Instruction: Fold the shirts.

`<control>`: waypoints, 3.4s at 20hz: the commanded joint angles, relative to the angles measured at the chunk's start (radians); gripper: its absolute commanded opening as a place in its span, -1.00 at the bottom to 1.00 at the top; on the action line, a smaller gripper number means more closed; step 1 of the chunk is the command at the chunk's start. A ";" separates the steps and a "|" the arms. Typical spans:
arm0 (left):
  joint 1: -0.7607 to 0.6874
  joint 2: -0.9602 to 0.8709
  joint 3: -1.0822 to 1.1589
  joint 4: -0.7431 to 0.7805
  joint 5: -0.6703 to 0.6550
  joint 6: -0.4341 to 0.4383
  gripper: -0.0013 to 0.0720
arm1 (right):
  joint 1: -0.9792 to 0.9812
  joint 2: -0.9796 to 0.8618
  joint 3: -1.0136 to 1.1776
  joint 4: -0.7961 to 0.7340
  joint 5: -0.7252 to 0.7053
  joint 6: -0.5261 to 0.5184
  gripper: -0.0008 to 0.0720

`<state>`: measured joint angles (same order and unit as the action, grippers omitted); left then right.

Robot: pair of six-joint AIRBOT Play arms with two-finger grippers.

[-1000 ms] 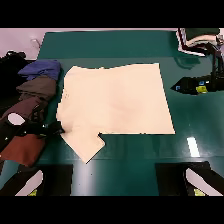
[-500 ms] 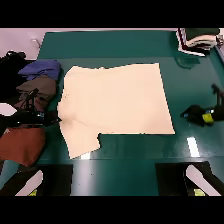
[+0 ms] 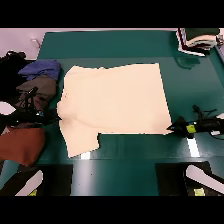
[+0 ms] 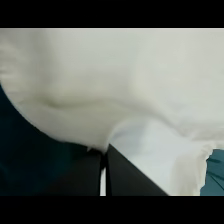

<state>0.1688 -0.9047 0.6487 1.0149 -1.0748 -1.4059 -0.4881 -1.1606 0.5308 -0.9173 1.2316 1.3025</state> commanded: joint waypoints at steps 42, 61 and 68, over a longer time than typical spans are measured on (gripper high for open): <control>-0.109 -0.765 1.067 -0.008 -0.022 -0.038 -0.91 | 0.330 -0.491 1.281 -0.365 0.158 0.214 -0.94; -0.106 -0.524 0.686 0.295 -0.282 -0.077 0.58 | 0.322 -0.168 0.731 -0.236 0.112 0.143 0.05; -0.106 0.025 -0.002 0.287 -0.260 -0.174 0.58 | 0.323 0.108 0.496 -0.233 0.031 0.128 0.04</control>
<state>0.0635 -1.0622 0.8795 1.3205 -1.3472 -1.5291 -0.1646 -1.1416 1.1004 -1.1557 1.3029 1.4349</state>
